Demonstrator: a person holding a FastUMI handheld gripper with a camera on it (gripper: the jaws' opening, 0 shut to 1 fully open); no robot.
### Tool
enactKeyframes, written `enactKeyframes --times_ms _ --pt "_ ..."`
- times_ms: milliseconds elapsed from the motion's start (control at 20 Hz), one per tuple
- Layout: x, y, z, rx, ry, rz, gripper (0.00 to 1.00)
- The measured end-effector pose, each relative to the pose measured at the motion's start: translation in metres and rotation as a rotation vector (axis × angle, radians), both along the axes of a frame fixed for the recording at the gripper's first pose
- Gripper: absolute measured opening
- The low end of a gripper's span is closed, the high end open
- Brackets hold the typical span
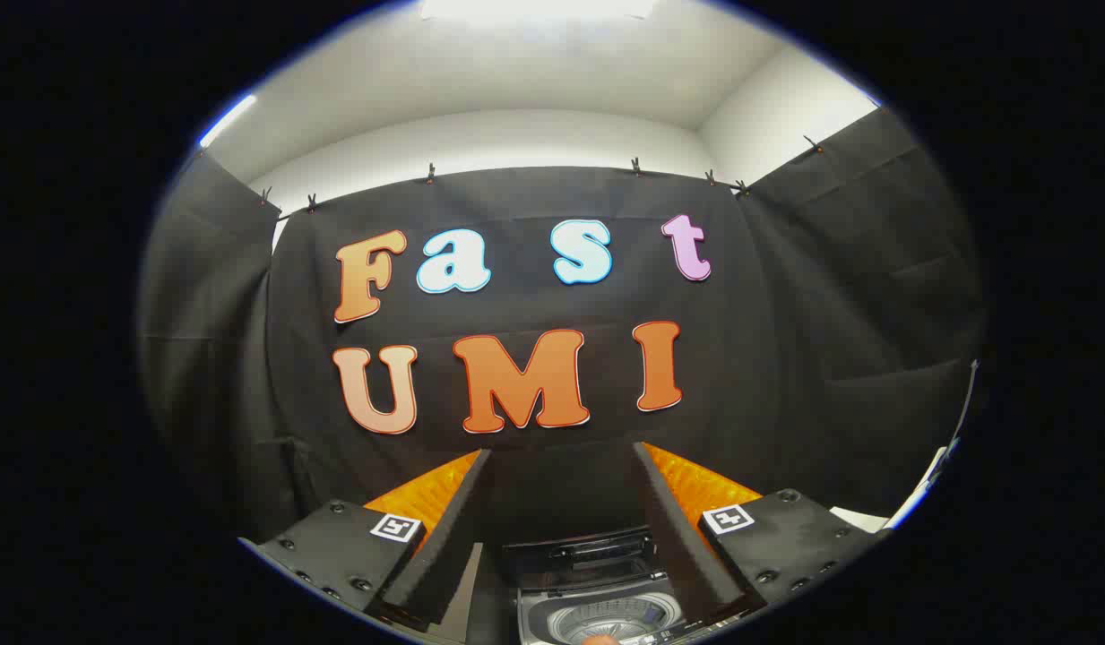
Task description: Put the clothes into the washing machine and then close the washing machine lid.
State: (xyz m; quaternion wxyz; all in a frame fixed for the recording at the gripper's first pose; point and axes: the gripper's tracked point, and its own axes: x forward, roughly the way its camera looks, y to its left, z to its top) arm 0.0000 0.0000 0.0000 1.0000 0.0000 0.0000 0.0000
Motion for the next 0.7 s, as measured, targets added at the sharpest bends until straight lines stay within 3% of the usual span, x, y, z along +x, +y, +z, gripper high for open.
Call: enactKeyframes --times_ms 700 --pt "-0.008 -0.016 -0.003 -0.013 -0.004 -0.074 0.98"
